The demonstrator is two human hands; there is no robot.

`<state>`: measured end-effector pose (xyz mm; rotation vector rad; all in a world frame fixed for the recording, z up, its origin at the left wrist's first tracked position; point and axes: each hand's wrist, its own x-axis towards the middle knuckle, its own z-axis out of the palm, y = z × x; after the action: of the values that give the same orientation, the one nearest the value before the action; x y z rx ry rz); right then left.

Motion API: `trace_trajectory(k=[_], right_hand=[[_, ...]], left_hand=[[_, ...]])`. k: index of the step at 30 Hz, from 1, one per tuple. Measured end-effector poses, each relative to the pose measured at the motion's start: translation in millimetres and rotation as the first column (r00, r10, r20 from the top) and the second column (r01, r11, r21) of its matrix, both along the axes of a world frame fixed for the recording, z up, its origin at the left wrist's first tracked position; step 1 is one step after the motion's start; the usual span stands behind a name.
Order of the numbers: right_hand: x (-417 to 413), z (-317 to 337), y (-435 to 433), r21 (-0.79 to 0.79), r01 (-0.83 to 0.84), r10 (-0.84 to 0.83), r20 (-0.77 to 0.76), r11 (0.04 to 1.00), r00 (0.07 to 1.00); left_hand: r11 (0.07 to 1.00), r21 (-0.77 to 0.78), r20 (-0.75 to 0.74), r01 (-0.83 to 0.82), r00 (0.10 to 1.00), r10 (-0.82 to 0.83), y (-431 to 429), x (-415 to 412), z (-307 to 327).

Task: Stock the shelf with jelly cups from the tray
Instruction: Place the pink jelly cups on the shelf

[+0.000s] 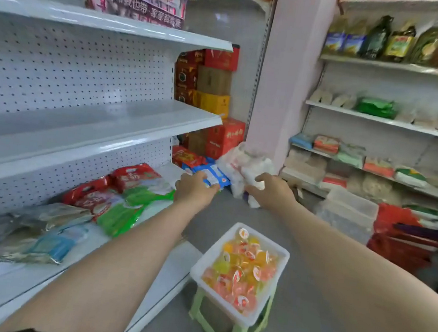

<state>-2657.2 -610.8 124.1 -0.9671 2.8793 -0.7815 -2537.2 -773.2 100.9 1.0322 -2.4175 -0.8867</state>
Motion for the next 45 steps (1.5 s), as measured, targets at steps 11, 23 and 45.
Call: trace_trajectory(k=[11,23,45], right_hand=[[-138,-131,-37,0.177,0.076,-0.118,0.238,0.981,0.964],[-206,-332,-71,0.397,0.018,-0.291,0.642,0.918,0.709],[-213,-489,-79,0.366,-0.117,-0.260,0.819,0.923,0.511]], left_hand=[[0.971,0.175,0.189,0.160,0.963,-0.193,-40,-164,-133],[0.863,0.480,0.500,0.156,0.760,-0.416,-70,-228,-333],[0.796,0.600,0.547,0.072,0.689,-0.475,-68,-225,-485]])
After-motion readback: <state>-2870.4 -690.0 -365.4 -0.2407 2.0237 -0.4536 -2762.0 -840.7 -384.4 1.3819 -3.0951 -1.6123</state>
